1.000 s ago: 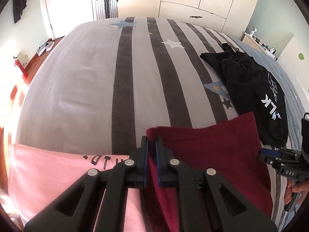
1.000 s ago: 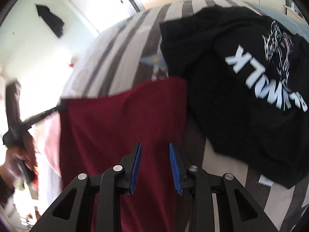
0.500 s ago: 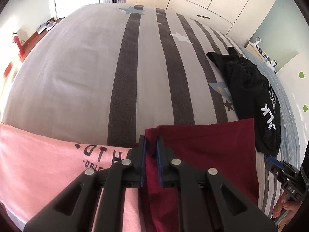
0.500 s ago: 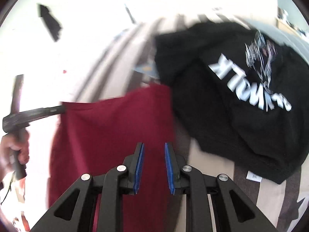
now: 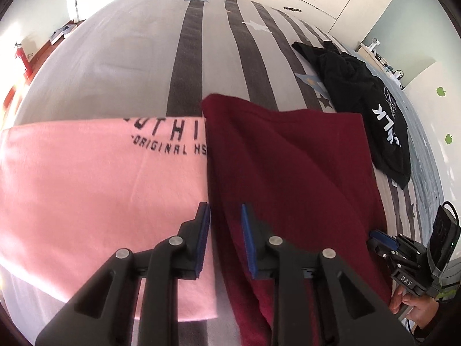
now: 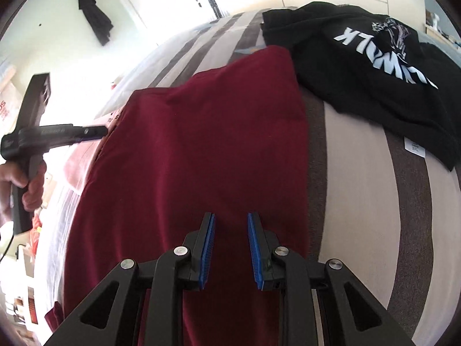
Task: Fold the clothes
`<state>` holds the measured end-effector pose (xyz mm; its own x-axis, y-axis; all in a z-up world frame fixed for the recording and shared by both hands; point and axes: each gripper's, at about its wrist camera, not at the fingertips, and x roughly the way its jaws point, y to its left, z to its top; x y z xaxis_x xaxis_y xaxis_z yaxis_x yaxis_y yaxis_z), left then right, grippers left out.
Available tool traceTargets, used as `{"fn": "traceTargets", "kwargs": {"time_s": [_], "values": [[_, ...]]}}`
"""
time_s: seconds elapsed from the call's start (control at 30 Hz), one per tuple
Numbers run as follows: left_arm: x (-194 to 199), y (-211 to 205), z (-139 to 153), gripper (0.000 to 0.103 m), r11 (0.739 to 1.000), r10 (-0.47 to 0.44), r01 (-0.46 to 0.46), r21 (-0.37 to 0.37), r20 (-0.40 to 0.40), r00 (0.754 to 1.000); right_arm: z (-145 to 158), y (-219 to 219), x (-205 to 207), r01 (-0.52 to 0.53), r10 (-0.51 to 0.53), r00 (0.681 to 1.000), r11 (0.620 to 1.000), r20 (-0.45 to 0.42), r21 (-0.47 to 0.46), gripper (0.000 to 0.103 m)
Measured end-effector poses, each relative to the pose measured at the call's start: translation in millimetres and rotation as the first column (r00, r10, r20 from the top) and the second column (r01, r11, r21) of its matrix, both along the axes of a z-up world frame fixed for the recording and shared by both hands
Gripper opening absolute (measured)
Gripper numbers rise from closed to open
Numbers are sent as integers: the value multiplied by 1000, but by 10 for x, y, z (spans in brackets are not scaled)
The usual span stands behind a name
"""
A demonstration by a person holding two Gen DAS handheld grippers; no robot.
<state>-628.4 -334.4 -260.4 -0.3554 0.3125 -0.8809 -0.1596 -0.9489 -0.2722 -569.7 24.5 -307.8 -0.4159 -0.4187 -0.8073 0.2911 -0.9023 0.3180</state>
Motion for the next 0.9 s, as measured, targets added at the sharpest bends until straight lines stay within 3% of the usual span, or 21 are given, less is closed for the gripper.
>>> {"fn": "traceTargets", "kwargs": {"time_s": [0.23, 0.37, 0.53, 0.7, 0.77, 0.9], "values": [[815, 130, 129, 20, 999, -12, 12, 53, 2, 1000, 199, 63, 302, 1, 0, 997, 1000, -77, 3, 21], [1251, 298, 97, 20, 998, -57, 57, 6, 12, 998, 289, 135, 611, -26, 27, 995, 1000, -94, 6, 21], [1399, 328, -47, 20, 999, 3, -1, -39, 53, 999, 164, 117, 865, -40, 42, 997, 999, -62, 35, 21], [1359, 356, -107, 20, 1000, 0, 0, 2, 63, 998, 31, 195, 983, 5, -5, 999, 1000, -33, 11, 21], [1353, 322, -93, 2, 999, -6, 4, 39, 60, 998, 35, 222, 1036, 12, -12, 999, 1000, -36, 11, 21], [1405, 117, 50, 2, 997, 22, -25, 75, 41, 999, 38, 210, 1038, 11, -10, 999, 1000, -39, 21, 21]]}}
